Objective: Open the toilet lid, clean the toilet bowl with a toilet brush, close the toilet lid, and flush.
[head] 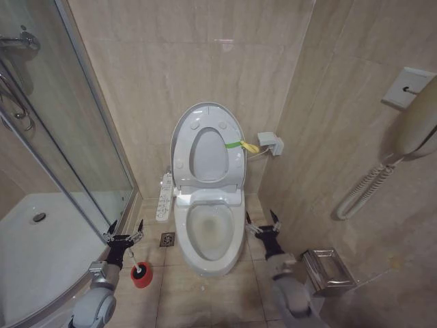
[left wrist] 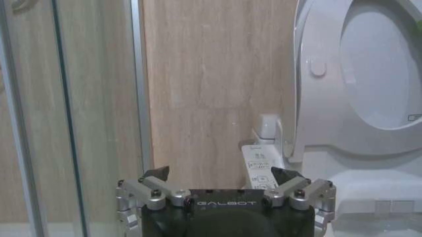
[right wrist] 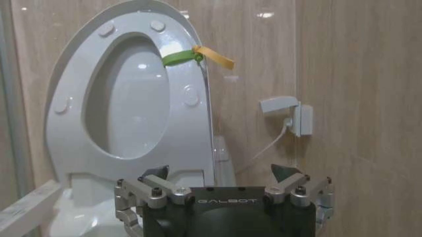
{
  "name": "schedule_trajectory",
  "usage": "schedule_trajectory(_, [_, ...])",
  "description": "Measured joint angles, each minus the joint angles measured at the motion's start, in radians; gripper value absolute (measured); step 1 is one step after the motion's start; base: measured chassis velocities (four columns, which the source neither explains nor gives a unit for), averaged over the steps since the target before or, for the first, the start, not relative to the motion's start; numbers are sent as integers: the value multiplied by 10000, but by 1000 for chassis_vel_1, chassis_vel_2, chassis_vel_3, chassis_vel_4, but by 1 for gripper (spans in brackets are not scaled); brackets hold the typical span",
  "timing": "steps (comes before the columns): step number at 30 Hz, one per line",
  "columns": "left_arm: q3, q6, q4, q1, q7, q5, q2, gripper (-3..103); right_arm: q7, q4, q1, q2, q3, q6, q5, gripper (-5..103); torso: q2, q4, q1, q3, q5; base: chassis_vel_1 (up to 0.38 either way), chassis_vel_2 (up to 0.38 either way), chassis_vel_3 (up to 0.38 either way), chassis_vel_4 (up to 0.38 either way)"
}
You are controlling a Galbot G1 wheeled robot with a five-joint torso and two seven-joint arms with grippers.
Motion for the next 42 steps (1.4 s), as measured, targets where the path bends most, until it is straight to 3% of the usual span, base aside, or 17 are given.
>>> schedule_trajectory(11, [-1, 0, -1, 0, 0, 0, 0, 100, -1521, 3093, -2804, 171, 1427, -1450, 386, 100, 1, -2, -2, -1, -6, 0, 0, 0, 0])
schedule_trajectory(18, [0, 0, -1, 0, 0, 0, 0, 100, -1638, 3158, -2862, 213, 1426, -1483, 434, 100, 0, 1, -2, 0, -1, 0, 0, 0, 0])
schedule_trajectory(21, [0, 0, 0, 1, 0, 0, 0, 100, -2122, 2863, -2683, 510, 941, -1199, 691, 100, 1, -1, -3, 0, -9, 0, 0, 0, 0])
schedule_trajectory(24, [-3, 0, 0, 0, -3, 0, 2, 100, -3242, 1999, -2201, 1206, -275, -480, 1262, 100, 0, 4, -2, 0, 10, 0, 0, 0, 0])
schedule_trajectory(26, [2, 0, -1, 2, 1, 0, 1, 100, -3352, 1707, -2026, 1273, -348, -279, 1246, 100, 1, 2, -3, 0, -9, 0, 0, 0, 0])
schedule_trajectory(42, [0, 0, 0, 1, 0, 0, 1, 100, -2826, 737, -646, 792, 282, -18, 1774, 100, 0, 1, 0, 2, 0, 0, 0, 0, 0])
